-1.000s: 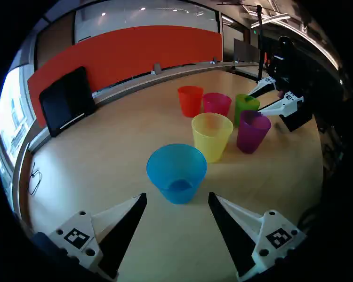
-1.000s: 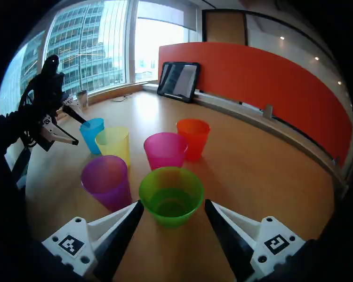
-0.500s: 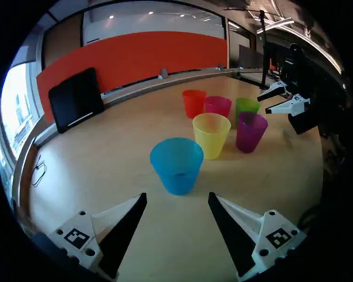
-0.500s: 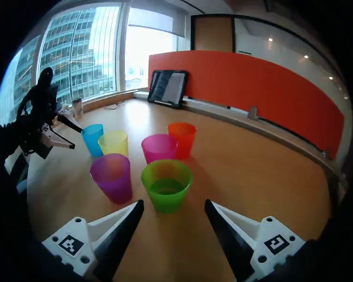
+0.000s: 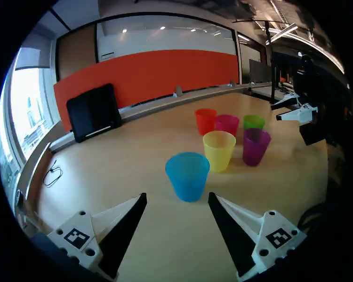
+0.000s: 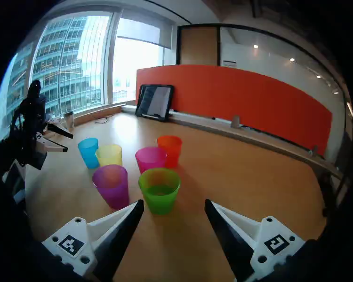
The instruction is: Pour water
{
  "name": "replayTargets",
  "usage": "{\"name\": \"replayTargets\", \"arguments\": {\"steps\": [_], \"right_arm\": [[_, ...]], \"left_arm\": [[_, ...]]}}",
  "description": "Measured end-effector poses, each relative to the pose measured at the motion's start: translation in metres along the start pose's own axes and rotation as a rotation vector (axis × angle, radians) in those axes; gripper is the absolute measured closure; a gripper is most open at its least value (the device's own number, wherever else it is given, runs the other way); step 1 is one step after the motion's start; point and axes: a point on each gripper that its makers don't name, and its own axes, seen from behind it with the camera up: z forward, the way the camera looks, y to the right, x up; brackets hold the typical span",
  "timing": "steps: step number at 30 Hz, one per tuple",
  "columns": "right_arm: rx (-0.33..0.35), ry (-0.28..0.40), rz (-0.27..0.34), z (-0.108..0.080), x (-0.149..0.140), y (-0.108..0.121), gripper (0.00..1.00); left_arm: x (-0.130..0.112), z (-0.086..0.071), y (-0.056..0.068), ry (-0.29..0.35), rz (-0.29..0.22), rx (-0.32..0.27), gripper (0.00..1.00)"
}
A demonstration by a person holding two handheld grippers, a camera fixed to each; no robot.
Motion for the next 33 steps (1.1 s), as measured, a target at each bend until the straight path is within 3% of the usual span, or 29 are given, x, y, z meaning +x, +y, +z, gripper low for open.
{"name": "replayTargets", "arguments": {"steps": [12, 21, 33], "right_arm": [[-0.152, 0.107, 0.025, -0.009, 0.03, 0.022, 0.0], [-0.28, 0.218, 0.031, -0.017, 0.056, 0.045, 0.0], [-0.433, 0.385, 0.048, -0.038, 0.085, 0.06, 0.0]], "left_arm": [[0.041, -0.019, -0.026, 0.214, -0.049, 0.162, 0.03], [0.059, -0.033, -0.042, 0.309, -0.124, 0.246, 0.03], [0.068, -0.046, -0.049, 0.394, -0.196, 0.332, 0.03]]}}
